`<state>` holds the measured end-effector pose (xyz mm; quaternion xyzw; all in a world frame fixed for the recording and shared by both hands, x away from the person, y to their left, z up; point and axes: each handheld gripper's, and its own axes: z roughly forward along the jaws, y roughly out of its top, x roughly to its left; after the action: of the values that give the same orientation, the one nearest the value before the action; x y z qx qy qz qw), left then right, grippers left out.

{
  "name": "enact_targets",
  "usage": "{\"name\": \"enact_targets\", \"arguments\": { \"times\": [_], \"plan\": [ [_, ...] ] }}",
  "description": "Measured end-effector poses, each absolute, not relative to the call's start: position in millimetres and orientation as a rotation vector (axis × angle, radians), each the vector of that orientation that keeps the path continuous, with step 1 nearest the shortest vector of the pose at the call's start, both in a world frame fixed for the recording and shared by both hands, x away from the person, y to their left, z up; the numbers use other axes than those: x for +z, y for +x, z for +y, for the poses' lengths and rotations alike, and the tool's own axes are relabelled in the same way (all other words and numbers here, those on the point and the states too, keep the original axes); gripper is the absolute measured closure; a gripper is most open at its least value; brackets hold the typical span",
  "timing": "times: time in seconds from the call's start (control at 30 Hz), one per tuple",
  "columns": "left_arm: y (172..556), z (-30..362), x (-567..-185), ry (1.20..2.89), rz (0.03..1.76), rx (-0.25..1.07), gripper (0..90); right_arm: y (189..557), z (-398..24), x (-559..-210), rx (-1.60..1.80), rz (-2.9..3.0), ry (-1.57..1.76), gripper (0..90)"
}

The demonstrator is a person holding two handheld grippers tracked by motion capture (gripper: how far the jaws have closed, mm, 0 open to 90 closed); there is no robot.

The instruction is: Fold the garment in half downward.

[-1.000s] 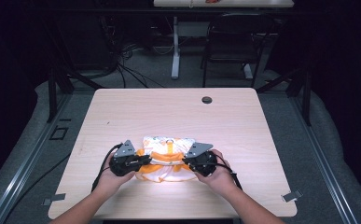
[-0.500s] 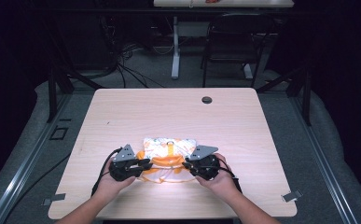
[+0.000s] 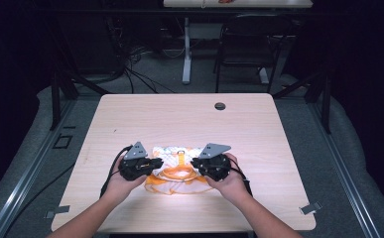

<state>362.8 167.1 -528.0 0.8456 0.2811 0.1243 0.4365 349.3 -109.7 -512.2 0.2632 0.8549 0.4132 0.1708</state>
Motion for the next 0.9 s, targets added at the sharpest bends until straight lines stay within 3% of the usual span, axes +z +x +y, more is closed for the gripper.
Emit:
{"name": "enact_targets", "arguments": {
  "times": [0.27, 0.9],
  "plan": [
    [375, 159, -542, 2.138, 0.717, 0.263, 88.3, 371, -103, -530, 1.133, 2.53, 0.821, 84.4],
    [347, 159, -562, 2.198, 0.656, 0.205, 88.3, 338, -101, -550, 1.097, 2.613, 0.73, 84.8]
  ]
}}
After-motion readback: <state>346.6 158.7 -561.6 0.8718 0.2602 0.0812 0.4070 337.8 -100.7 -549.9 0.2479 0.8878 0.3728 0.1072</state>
